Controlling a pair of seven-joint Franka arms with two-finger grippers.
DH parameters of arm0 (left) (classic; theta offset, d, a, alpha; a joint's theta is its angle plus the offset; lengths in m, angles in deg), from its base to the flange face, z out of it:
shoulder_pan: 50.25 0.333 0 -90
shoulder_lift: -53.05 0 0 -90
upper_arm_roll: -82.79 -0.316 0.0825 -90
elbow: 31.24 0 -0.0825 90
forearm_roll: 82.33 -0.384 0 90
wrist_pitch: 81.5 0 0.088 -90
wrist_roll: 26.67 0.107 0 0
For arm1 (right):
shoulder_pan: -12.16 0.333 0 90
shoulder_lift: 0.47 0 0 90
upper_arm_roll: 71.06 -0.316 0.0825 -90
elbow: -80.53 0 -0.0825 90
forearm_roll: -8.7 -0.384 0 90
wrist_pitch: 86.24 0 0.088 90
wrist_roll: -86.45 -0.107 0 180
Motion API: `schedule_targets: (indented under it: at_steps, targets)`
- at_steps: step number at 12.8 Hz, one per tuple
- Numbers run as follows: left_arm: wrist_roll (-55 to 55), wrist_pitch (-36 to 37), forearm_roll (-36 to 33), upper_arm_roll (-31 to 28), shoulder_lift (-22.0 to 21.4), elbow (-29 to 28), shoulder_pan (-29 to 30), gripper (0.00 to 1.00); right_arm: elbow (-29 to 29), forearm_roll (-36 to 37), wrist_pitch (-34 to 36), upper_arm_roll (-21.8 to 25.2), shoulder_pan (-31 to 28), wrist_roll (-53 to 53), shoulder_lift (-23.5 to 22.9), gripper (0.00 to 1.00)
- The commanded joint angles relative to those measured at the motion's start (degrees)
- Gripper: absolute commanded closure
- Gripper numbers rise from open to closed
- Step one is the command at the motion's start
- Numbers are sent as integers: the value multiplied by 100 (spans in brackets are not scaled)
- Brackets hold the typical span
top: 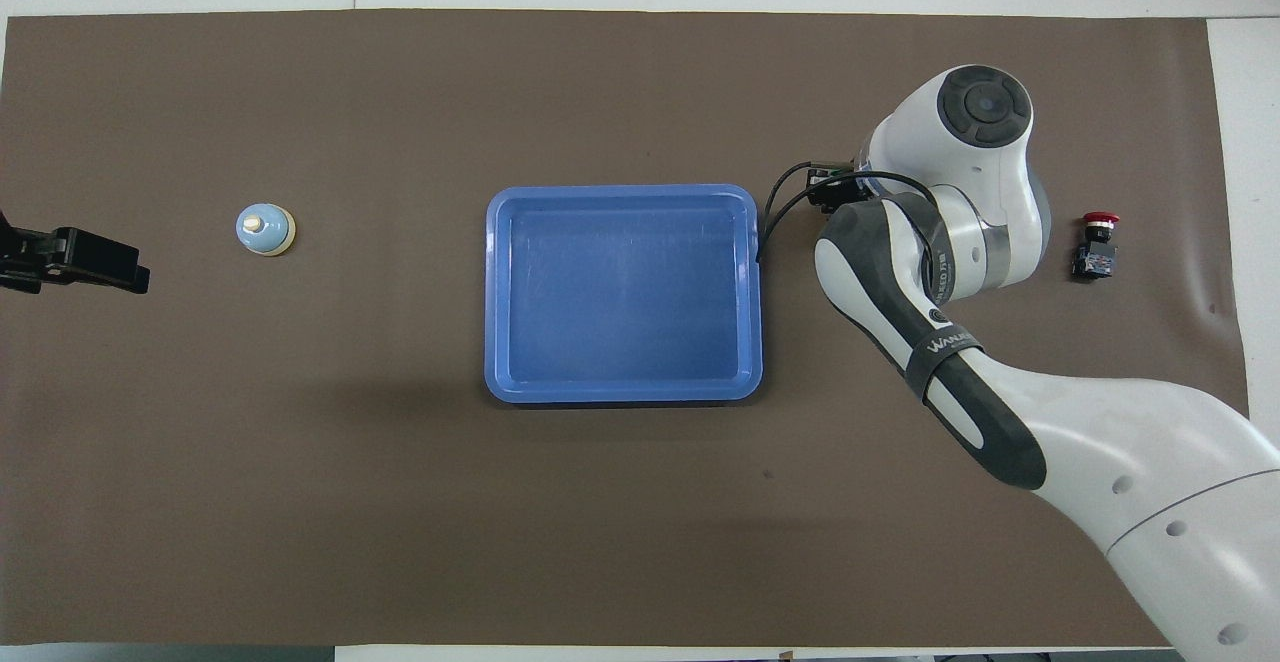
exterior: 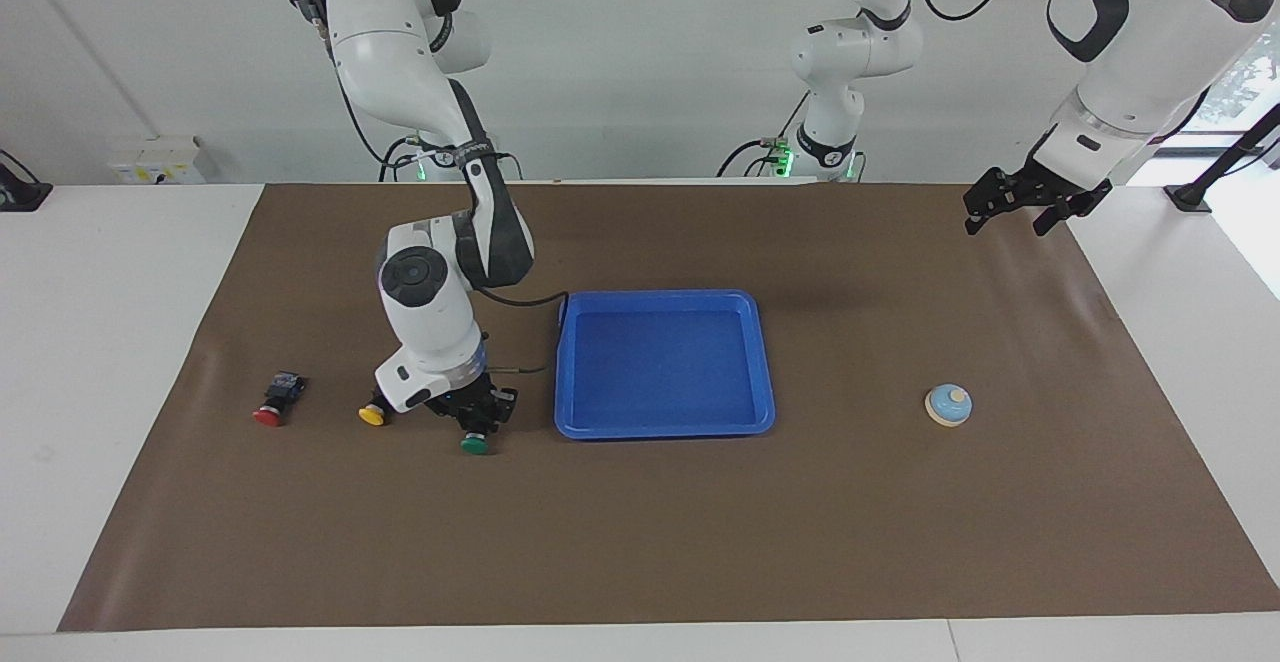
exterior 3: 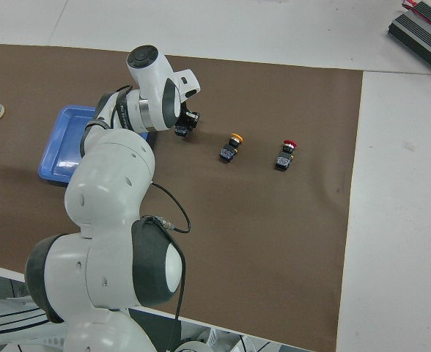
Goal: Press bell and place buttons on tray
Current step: 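Carry the green button over the blue tray and lower it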
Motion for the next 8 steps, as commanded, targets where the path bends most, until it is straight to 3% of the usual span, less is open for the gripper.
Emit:
schedule_targets:
  at_steps: [1,6,8]
  targets:
    - [52,-16,58,-23,-113,-88,9,0,537,31,838,-43,360,-684,143,100]
    - [53,-16,58,-23,-113,-88,9,0,346,-49,947,-43,1319,-1723,310,100]
    - [61,-16,58,-23,-113,-88,9,0,-145,-49,449,-52,1460,-1881,363,100]
